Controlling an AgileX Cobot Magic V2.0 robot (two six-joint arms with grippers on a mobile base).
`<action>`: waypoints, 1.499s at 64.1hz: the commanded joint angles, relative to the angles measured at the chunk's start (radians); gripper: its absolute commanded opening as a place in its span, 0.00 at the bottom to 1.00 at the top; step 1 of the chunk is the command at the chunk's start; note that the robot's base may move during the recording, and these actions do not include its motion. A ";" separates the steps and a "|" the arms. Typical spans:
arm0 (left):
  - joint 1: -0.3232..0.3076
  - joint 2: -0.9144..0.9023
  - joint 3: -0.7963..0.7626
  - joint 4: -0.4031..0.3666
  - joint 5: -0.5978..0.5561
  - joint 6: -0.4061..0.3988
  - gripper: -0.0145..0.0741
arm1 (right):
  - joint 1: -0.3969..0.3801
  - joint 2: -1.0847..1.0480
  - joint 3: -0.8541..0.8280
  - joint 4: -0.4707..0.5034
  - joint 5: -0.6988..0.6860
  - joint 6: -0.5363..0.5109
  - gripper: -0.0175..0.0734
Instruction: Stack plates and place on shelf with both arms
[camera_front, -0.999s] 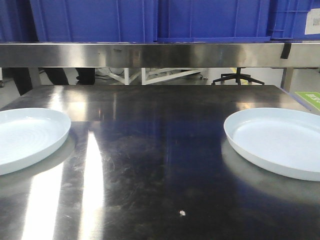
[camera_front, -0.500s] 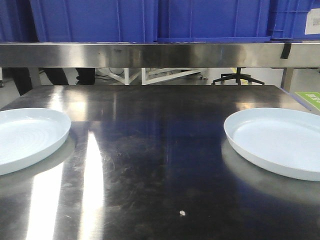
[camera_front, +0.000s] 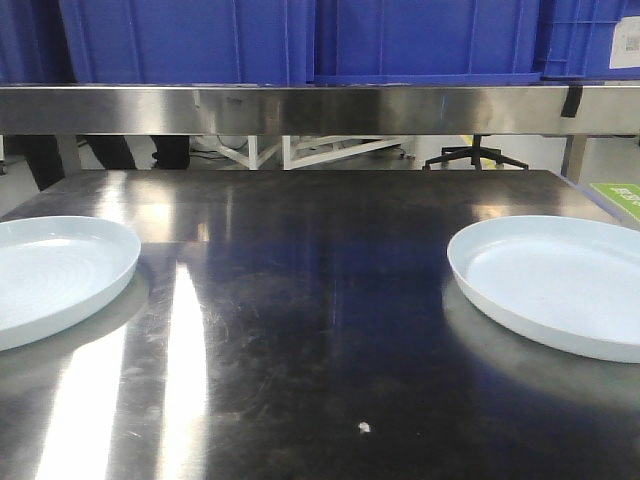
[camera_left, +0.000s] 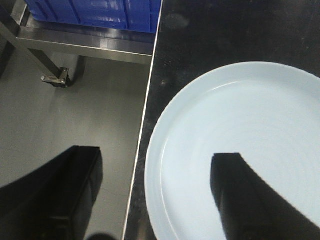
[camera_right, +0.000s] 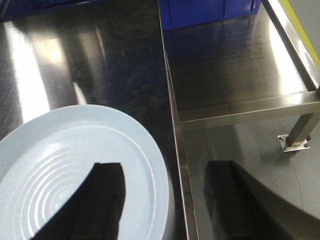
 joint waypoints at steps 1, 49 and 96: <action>0.001 0.026 -0.034 0.006 -0.090 -0.011 0.76 | -0.001 -0.007 -0.036 -0.002 -0.063 -0.008 0.70; 0.045 0.260 -0.104 -0.004 -0.086 -0.011 0.73 | -0.001 -0.007 -0.036 -0.002 -0.063 -0.008 0.70; -0.169 0.150 -0.286 -0.138 -0.056 -0.006 0.28 | -0.001 -0.007 -0.036 -0.002 -0.076 -0.008 0.70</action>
